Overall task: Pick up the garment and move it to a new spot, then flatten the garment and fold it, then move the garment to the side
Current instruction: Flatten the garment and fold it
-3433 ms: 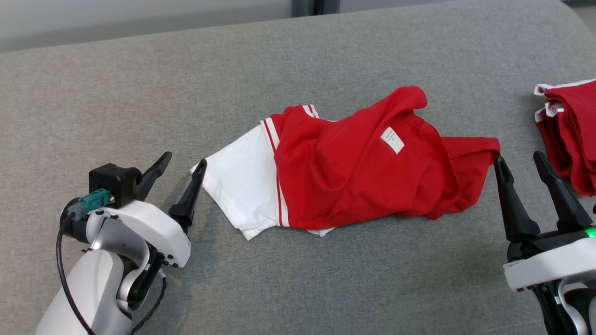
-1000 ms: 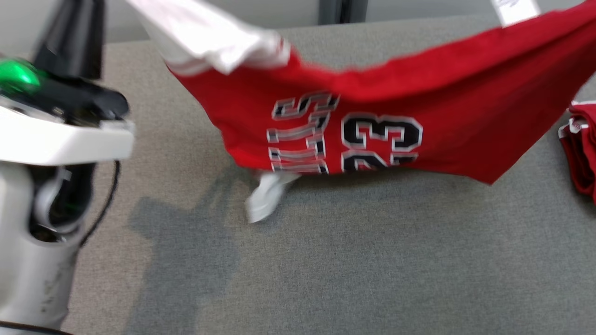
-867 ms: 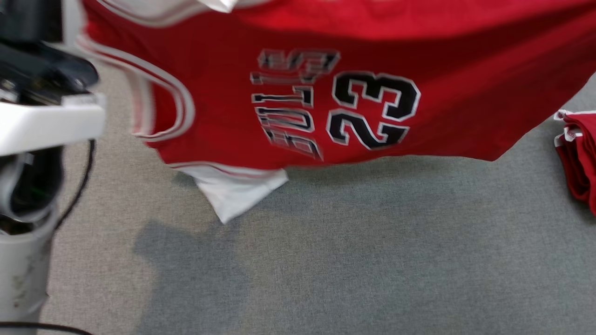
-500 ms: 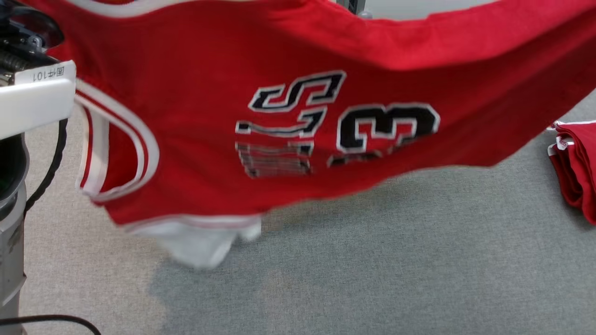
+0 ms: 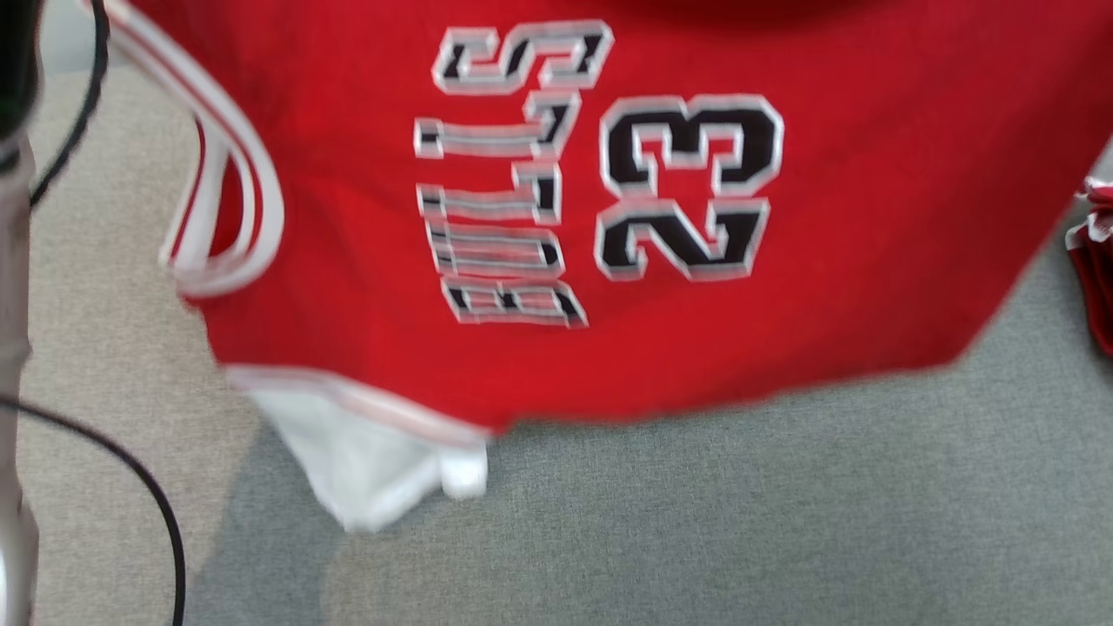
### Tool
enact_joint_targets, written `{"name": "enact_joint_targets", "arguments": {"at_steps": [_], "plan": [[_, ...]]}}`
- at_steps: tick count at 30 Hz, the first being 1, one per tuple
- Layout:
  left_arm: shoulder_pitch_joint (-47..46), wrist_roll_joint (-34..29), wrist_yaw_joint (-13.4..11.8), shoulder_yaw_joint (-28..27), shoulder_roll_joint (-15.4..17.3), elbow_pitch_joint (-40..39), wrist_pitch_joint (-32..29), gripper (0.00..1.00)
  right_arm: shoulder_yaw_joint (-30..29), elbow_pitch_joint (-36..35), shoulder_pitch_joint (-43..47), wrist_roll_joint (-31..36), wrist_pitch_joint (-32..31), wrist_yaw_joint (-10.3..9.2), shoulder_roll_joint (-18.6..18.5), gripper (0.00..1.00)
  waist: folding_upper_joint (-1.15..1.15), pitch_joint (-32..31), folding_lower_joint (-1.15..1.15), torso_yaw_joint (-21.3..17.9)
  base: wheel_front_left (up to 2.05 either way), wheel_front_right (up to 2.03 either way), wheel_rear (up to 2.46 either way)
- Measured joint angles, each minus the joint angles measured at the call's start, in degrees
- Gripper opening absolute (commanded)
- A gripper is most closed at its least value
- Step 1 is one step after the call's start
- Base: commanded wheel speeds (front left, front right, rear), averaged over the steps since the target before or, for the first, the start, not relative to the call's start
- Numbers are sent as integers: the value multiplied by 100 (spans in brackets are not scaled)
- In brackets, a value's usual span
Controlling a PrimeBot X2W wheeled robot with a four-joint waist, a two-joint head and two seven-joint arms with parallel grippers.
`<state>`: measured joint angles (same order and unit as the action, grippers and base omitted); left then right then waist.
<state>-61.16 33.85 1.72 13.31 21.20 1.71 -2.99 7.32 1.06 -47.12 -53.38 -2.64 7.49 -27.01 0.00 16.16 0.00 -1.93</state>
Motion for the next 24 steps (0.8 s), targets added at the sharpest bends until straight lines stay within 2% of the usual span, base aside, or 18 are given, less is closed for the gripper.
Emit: {"name": "enact_joint_targets", "arguments": {"at_steps": [6,12,16,21,24], "plan": [[-1230,81,310,11,-174,2210,414,0,665,1477,-1462,202,394,0,455,0,0,334,0,-124,0,0,0],[-2244,-134,377,102,-196,3906,714,0,875,3372,-2735,341,1038,0,1062,0,0,563,0,-313,0,0,0],[-2524,-100,438,172,-302,4777,800,0,1083,4435,-3279,357,1149,0,1351,0,0,664,0,-351,0,0,0],[-2555,189,536,325,-600,5223,937,0,1641,4781,-3423,348,1061,0,1296,0,0,857,0,-259,0,0,0],[-2063,385,567,603,-713,5136,1007,0,1963,4653,-3103,146,1012,0,1096,0,0,969,0,-160,0,0,0]]}}
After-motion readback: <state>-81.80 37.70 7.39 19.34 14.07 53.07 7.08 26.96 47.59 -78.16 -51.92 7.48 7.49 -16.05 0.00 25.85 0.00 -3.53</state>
